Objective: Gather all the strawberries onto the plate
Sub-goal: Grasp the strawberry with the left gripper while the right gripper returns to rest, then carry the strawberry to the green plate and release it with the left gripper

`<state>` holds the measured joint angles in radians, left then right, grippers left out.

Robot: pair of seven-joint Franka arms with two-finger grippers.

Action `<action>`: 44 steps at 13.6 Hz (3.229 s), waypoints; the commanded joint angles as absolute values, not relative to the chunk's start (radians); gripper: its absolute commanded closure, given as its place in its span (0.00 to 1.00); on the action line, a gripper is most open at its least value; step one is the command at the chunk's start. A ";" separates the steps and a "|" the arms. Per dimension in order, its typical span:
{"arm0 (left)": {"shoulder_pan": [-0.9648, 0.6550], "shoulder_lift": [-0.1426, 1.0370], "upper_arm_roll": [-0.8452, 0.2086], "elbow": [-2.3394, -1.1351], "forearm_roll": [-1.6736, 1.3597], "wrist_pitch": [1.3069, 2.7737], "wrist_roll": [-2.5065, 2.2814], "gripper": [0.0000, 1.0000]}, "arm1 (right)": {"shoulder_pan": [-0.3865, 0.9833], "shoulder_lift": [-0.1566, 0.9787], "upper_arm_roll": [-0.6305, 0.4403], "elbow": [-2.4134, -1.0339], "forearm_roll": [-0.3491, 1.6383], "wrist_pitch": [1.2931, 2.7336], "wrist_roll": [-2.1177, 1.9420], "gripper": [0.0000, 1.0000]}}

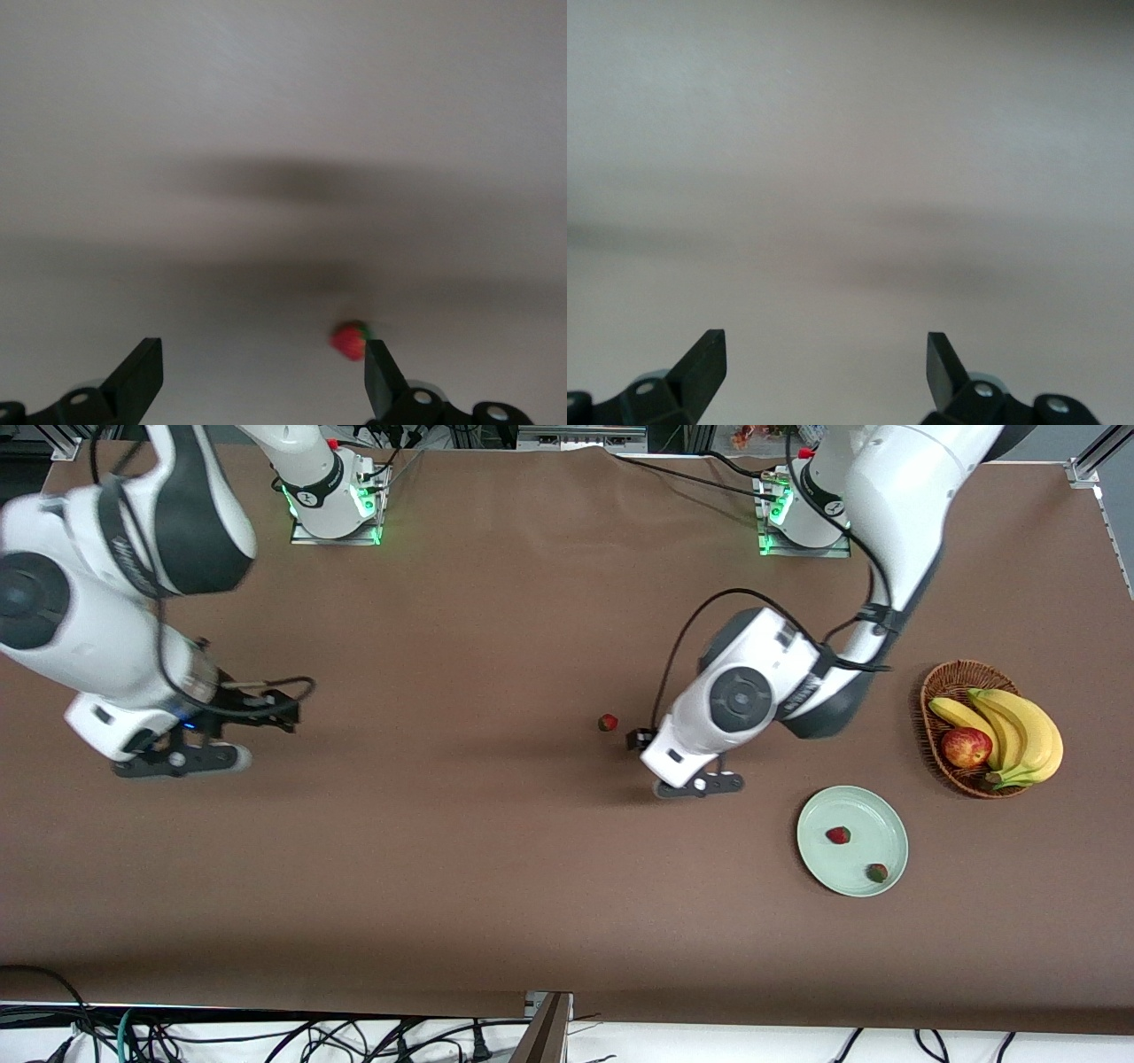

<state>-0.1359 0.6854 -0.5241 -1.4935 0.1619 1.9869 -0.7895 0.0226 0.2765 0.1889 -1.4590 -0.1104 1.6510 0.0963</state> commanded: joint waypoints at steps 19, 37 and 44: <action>-0.399 0.854 -0.371 -1.516 0.215 2.157 -1.002 0.72 | -0.012 0.055 -0.005 -1.517 -0.015 1.513 -0.003 0.00; -0.143 0.712 -0.373 -1.505 0.238 2.008 -0.600 1.00 | -0.003 0.080 -0.008 -1.511 -0.015 1.519 -0.040 0.00; 0.119 0.712 -0.373 -1.497 0.370 2.022 -0.139 1.00 | -0.003 0.084 -0.006 -1.508 -0.015 1.519 -0.041 0.00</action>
<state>0.0538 0.7295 -0.3573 -1.4860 0.3395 2.0227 -0.2564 -0.0050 0.0862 -0.0033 -1.5081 -0.0313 1.5166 -0.0220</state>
